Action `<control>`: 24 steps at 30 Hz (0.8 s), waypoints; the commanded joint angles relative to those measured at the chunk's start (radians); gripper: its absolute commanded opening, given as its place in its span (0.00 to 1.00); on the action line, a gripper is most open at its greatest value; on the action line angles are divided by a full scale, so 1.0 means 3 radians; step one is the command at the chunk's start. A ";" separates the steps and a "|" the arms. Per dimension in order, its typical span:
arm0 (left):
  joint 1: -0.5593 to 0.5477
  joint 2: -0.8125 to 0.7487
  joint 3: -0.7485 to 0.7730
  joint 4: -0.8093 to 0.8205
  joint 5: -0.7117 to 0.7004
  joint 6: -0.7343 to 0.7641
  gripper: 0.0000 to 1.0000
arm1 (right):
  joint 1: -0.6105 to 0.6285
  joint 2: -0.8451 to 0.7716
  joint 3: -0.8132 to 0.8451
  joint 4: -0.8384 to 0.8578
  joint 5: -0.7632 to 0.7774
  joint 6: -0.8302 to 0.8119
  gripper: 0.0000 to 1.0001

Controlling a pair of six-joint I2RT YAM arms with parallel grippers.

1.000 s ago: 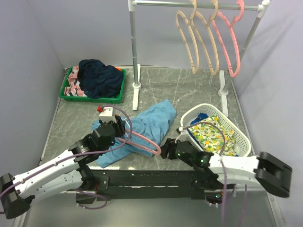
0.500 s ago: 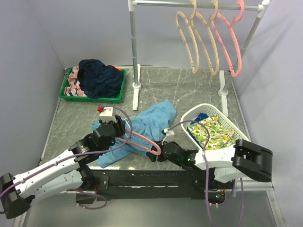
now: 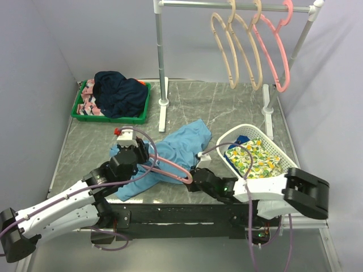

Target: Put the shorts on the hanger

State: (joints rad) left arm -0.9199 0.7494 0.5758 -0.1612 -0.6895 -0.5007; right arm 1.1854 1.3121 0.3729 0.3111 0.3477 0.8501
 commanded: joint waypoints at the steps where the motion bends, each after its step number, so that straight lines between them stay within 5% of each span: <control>1: -0.0012 -0.0135 -0.0150 0.0189 -0.0370 -0.0208 0.01 | -0.0086 -0.0461 0.0214 -0.0555 0.0160 0.0035 0.00; 10: -0.0012 -0.0172 -0.0370 0.0649 -0.1096 -0.0095 0.01 | -0.0265 -0.1197 0.0485 -0.1481 -0.0187 -0.0047 0.00; 24: -0.0007 0.0273 -0.0452 0.0859 -0.1751 -0.0335 0.01 | -0.0673 -0.1582 0.1109 -0.2519 -0.0831 -0.0129 0.00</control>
State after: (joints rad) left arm -0.9321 0.8276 0.4747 0.1276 -1.0767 -0.5583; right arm 1.0367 0.8707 0.6231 -0.3019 0.1547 0.8352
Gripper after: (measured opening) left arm 0.344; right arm 0.026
